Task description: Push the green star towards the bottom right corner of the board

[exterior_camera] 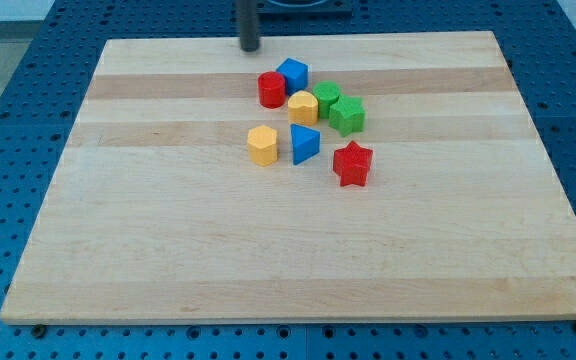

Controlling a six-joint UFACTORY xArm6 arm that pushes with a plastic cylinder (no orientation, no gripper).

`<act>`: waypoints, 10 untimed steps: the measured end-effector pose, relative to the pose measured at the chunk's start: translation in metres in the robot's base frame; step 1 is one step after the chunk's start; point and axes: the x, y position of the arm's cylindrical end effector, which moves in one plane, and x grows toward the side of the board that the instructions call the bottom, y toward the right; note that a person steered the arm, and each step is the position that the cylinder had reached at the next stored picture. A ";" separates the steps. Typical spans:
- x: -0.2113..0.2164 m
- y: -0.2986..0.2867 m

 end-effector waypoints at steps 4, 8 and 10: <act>0.047 0.069; 0.224 0.219; 0.296 0.260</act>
